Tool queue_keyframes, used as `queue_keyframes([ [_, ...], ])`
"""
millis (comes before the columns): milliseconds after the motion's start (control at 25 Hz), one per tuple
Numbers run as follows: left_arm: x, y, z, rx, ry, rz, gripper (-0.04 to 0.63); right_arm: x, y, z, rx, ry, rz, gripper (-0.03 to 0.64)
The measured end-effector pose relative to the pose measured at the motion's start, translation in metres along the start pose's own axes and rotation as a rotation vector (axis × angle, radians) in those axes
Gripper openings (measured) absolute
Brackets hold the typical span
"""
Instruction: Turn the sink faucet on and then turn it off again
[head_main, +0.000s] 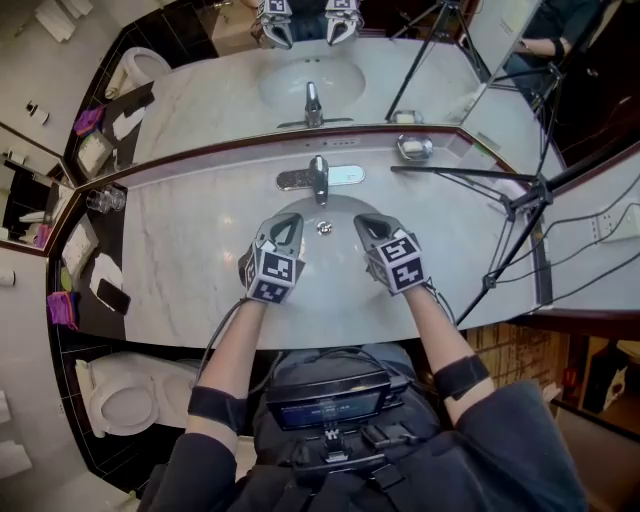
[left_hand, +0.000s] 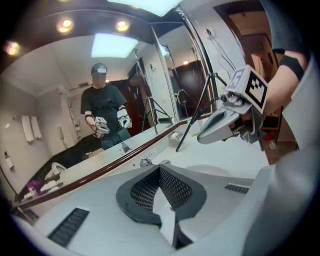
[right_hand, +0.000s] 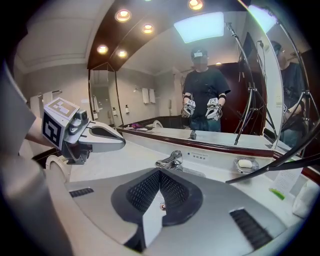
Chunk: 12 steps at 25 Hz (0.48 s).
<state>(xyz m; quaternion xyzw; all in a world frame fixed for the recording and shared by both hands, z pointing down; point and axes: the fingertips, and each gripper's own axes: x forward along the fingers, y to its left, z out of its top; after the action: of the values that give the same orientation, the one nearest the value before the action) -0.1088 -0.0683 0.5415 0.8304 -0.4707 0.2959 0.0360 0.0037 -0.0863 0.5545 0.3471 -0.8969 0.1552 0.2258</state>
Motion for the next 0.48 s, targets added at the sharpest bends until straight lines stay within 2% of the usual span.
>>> queue_keyframes([
  [80,-0.014,-0.001,0.002,-0.062,-0.027,-0.010,0.000,-0.004,0.005,0.003,-0.008,0.001,0.003,0.018],
  [200,-0.032,0.000,0.008,-0.105,-0.051,-0.020,0.000,-0.008,0.008,0.005,-0.017,-0.004,0.000,0.018],
  [480,-0.056,0.002,-0.008,-0.321,-0.088,-0.004,0.000,-0.016,0.009,-0.008,-0.034,-0.002,-0.004,0.019],
])
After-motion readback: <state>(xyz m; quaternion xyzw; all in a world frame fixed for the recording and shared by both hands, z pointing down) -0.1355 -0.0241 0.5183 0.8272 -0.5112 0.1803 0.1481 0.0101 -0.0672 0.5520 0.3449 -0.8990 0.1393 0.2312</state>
